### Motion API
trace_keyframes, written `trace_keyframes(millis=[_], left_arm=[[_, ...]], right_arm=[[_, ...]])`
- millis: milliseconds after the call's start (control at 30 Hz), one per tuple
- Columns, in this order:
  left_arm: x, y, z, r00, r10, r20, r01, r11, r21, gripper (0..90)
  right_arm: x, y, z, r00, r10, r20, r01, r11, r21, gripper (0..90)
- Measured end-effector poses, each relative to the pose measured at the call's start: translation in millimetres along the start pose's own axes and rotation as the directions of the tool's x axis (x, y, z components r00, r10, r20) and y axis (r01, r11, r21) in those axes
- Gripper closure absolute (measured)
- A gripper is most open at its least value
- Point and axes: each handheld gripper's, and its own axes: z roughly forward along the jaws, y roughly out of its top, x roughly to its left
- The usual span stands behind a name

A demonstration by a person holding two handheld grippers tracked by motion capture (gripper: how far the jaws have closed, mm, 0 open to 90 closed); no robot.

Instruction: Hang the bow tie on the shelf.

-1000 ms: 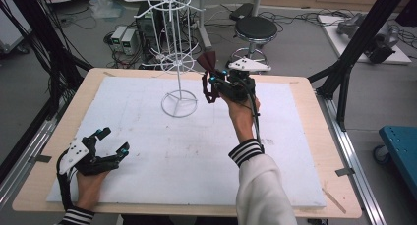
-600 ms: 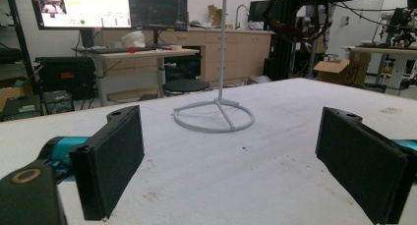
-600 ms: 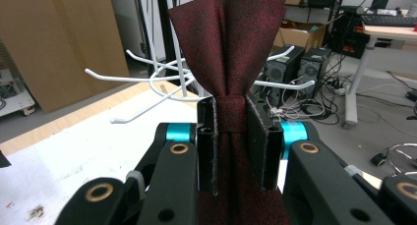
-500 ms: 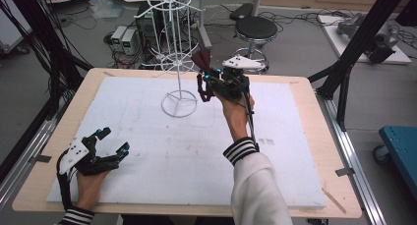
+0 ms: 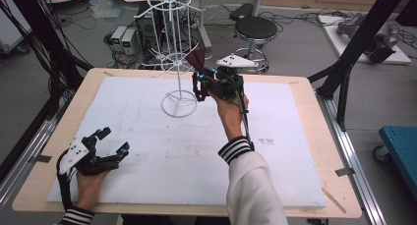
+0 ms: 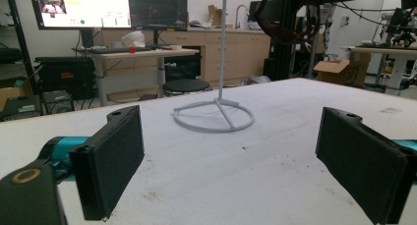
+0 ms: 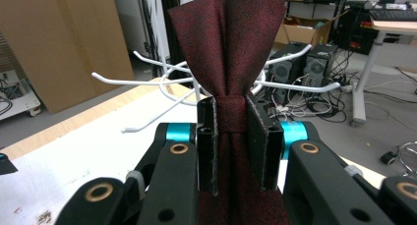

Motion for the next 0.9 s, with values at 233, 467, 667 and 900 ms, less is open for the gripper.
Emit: trace_keyframes(millis=[233, 467, 667, 900], left_arm=[[0.2, 0.1, -0.1, 1.0, 0.0, 0.001, 0.0, 1.0, 0.001, 11.3], [0.1, 0.0, 0.0, 1.0, 0.0, 0.0, 0.0, 1.0, -0.001, 11.3], [0.3, 0.0, -0.2, 1.0, 0.0, 0.001, 0.0, 1.0, 0.001, 11.3], [-0.1, -0.1, 0.2, 1.0, -0.004, 0.0, 0.004, 1.0, -0.003, 11.3]], right_arm=[[6.4, 1.4, 7.7, 0.9997, -0.023, -0.007, 0.023, 1.0, 0.017, 76.3], [8.5, 0.8, 14.4, 0.9995, -0.029, -0.011, 0.029, 0.999, 0.03, 76.2], [10.5, -0.4, 20.3, 0.9992, -0.036, -0.02, 0.037, 0.999, 0.04, 76.1], [11.5, -1.7, 24.1, 0.9991, -0.035, -0.022, 0.036, 0.998, 0.055, 76.0]])
